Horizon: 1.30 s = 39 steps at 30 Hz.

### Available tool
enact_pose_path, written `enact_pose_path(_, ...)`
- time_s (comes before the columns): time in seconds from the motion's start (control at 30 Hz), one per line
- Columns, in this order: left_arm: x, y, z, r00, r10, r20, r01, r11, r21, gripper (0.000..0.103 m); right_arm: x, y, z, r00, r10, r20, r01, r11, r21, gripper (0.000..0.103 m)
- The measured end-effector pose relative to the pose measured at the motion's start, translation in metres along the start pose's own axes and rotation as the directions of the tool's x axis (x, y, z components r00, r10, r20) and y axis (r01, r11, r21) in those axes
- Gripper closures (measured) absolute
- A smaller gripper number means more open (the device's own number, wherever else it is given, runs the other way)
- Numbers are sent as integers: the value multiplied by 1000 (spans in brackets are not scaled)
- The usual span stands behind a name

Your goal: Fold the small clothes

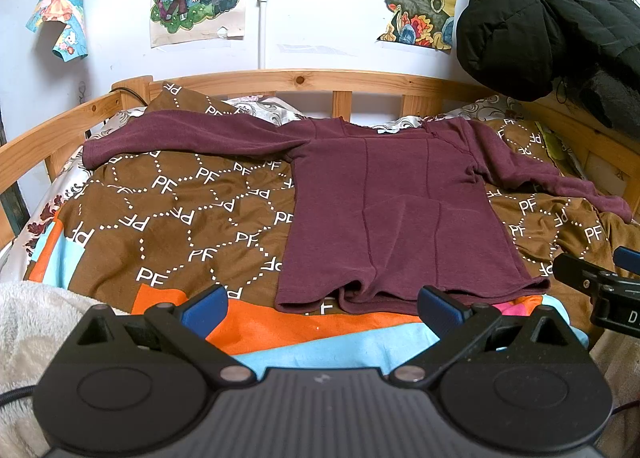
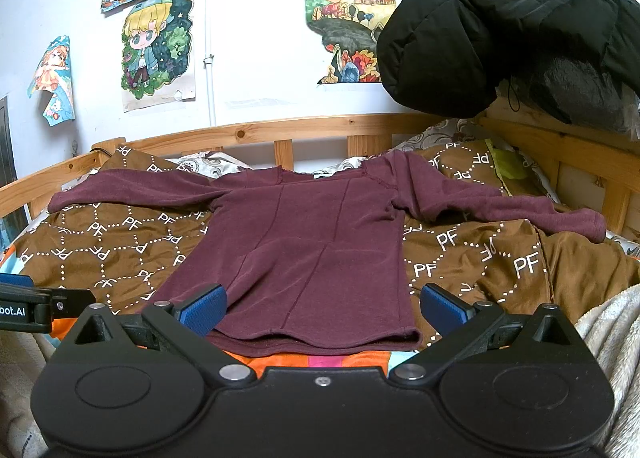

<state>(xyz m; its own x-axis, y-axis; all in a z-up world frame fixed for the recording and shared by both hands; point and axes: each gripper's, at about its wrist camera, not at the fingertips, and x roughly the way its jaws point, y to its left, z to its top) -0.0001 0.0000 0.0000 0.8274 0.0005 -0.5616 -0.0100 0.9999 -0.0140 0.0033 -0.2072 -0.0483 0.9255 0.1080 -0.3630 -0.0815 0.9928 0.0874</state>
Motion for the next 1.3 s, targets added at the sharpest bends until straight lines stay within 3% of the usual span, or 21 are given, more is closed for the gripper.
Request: enact_pose_path(1.3, 0, 0, 0, 1000, -1, -3, 1, 1000, -1, 1, 3, -2, 0, 1000, 2, -3, -2, 1000, 6, 0)
